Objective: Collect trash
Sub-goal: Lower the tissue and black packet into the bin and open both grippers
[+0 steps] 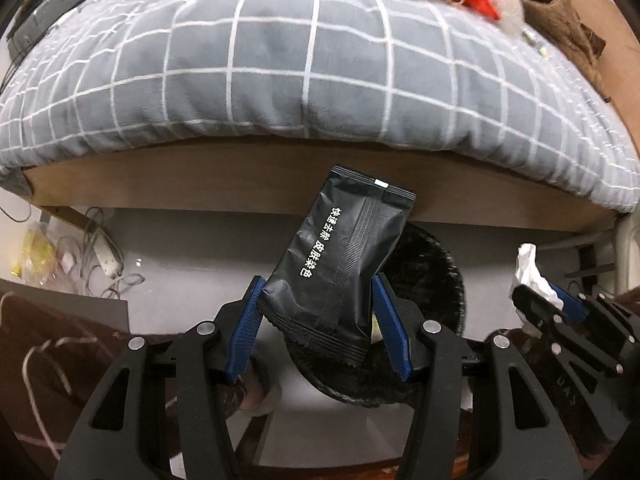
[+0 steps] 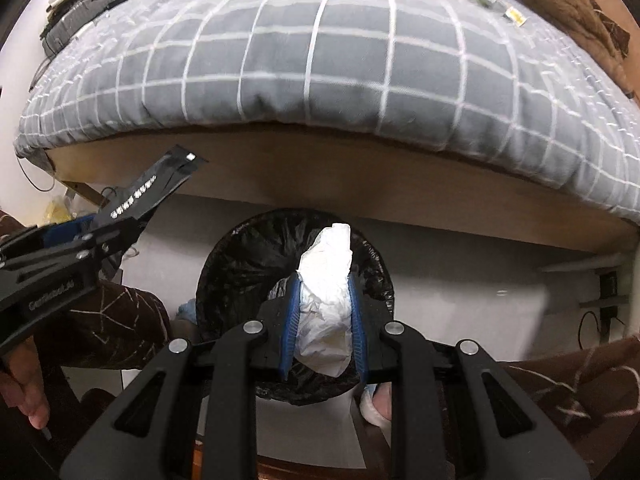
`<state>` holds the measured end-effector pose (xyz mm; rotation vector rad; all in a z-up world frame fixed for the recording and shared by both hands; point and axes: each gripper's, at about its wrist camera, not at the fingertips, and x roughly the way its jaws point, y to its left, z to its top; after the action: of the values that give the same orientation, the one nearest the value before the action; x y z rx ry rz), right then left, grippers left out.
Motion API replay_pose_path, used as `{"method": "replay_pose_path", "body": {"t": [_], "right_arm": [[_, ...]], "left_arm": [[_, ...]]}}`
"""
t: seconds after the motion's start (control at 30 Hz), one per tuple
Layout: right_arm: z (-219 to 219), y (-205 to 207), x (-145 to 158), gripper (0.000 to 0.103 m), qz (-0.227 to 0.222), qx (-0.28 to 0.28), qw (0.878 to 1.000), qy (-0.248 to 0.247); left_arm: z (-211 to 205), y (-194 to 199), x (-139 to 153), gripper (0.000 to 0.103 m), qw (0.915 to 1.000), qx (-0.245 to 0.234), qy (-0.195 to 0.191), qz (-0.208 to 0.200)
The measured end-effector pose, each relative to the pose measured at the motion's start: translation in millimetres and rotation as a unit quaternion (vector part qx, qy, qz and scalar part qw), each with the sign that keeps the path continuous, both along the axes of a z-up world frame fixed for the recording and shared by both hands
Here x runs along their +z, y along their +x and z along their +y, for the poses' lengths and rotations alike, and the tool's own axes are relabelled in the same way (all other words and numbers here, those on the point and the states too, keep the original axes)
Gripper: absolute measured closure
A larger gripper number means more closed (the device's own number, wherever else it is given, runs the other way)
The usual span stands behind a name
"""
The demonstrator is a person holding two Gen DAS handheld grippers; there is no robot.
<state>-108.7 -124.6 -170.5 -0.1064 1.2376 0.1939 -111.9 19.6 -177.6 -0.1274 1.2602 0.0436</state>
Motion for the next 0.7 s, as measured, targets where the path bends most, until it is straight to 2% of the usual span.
{"method": "replay_pose_path", "body": {"t": [0.3,0.7], "right_arm": [[2,16,-39,0.081,0.043,-0.001,0.999,-0.005],[22,23,-86,0.081,0.091,0.012,0.996,-0.004]], "left_arm": [[5,17,-41,0.050,0.9991,0.004,0.001,0.041],[17,15,-76,0.050,0.9965,0.018,0.007,0.082]]}}
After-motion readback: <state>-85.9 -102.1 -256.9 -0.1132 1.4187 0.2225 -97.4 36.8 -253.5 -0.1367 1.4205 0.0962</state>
